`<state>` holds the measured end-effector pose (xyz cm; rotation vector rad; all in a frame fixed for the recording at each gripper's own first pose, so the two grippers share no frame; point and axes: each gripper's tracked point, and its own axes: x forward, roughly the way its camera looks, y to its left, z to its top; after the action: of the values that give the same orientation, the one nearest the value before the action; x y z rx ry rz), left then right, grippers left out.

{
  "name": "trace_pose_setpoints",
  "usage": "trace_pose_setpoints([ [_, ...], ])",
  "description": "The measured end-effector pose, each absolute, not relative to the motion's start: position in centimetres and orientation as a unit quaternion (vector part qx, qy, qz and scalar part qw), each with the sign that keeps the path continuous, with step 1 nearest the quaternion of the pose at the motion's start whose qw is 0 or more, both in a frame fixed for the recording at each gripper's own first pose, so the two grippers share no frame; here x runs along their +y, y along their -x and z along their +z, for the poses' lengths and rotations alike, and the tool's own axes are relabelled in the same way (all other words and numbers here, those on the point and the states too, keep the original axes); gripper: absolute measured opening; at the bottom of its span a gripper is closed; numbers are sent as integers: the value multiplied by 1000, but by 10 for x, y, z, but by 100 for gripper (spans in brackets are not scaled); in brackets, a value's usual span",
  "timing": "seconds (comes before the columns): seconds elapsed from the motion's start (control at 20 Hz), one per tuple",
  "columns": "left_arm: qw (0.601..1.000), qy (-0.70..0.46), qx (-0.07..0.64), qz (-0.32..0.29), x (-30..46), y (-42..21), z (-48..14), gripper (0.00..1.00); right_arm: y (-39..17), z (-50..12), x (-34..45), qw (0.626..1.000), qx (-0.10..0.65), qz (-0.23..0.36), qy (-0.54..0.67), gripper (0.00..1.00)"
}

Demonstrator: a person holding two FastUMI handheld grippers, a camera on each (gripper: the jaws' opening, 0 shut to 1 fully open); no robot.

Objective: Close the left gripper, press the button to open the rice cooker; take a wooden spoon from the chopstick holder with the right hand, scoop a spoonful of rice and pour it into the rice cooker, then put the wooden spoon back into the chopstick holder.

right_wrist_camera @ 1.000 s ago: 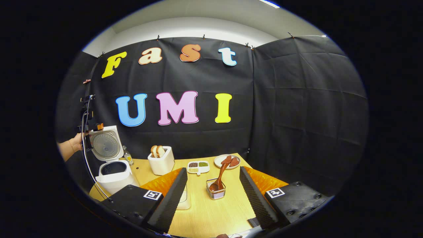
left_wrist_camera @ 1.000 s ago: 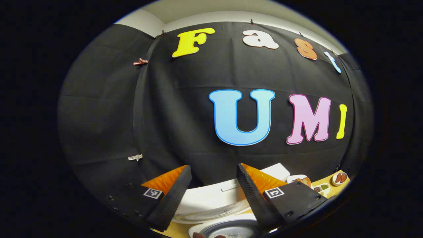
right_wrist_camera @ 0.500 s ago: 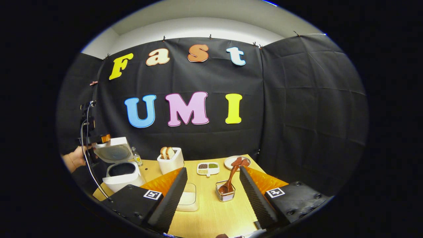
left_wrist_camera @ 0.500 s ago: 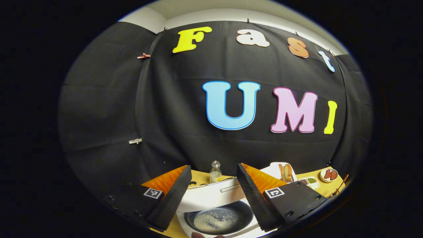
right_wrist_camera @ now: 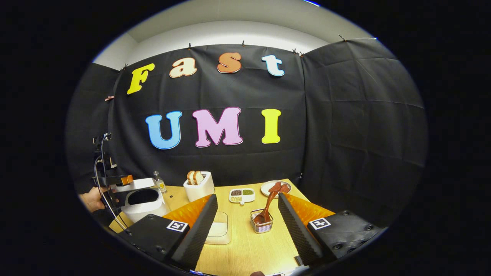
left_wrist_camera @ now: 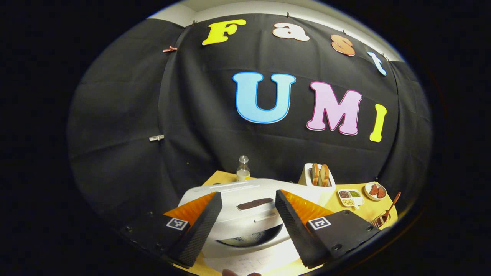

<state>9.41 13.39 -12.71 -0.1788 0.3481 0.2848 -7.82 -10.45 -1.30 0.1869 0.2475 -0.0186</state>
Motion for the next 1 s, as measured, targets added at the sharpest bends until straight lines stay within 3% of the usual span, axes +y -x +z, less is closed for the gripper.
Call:
trace_pose_setpoints([
  [1.0,936,76,308,155,97,-89,-216,99,81,-30,-104,982,138,-3,-126,98],
])
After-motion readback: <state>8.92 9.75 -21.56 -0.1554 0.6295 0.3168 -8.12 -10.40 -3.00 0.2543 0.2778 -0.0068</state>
